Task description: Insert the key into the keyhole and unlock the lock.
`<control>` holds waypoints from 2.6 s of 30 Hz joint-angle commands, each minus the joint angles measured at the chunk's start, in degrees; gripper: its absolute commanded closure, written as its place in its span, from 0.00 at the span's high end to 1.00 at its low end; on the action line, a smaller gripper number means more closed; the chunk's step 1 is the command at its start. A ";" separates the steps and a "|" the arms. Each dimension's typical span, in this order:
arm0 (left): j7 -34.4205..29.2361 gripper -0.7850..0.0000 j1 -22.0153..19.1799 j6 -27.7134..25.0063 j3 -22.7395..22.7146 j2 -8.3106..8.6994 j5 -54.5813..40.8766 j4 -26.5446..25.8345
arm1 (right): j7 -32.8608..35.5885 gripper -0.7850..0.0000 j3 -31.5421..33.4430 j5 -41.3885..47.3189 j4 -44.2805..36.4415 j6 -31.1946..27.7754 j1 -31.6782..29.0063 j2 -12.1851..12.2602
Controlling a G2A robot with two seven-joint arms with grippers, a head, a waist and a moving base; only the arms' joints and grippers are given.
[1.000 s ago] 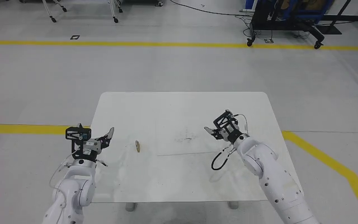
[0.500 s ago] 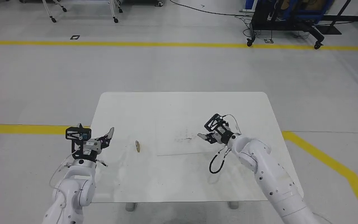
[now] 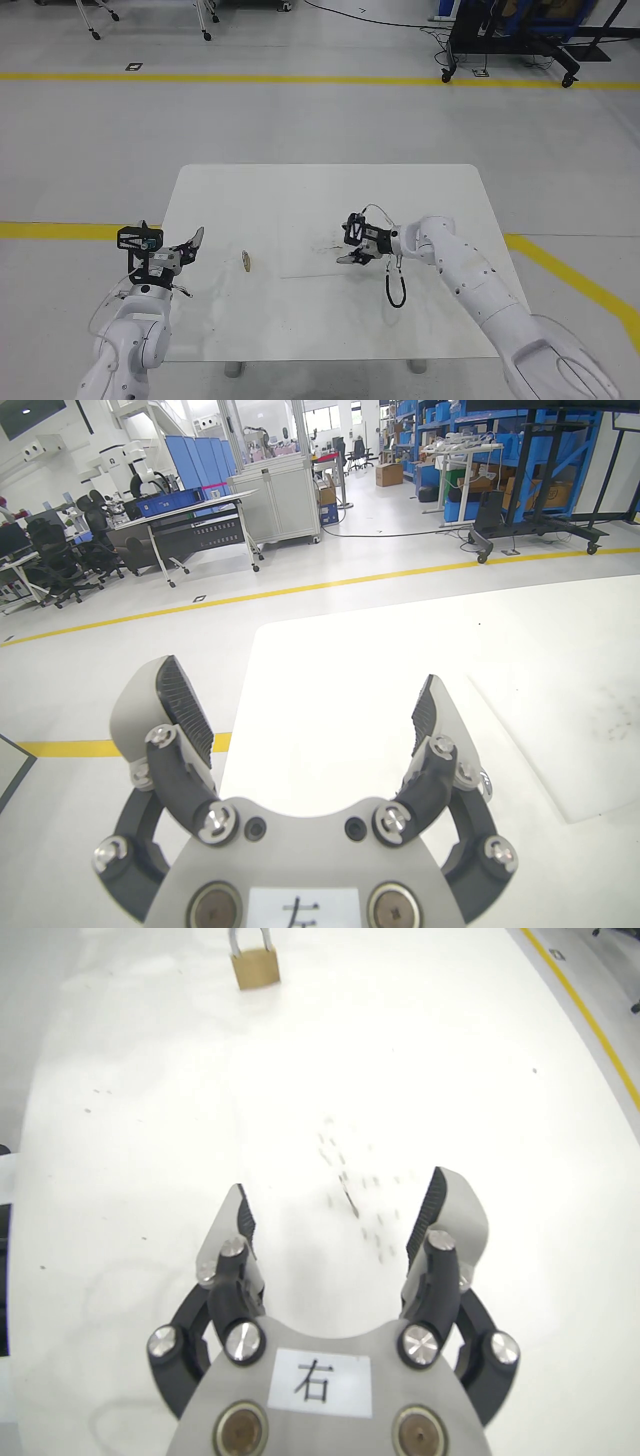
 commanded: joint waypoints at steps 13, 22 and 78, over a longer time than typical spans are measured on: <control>0.00 1.00 0.00 0.00 0.00 0.00 0.00 0.00 | 1.21 0.00 -7.70 1.70 10.79 0.28 8.22 -4.33; 0.00 1.00 0.00 0.00 0.00 0.00 0.00 0.00 | -1.79 0.00 -8.23 -0.35 10.48 0.18 8.39 -4.20; 1.34 1.00 -0.02 -4.28 0.52 -0.41 -8.53 0.03 | -52.70 0.00 -0.58 19.34 -2.54 -4.75 -7.11 4.30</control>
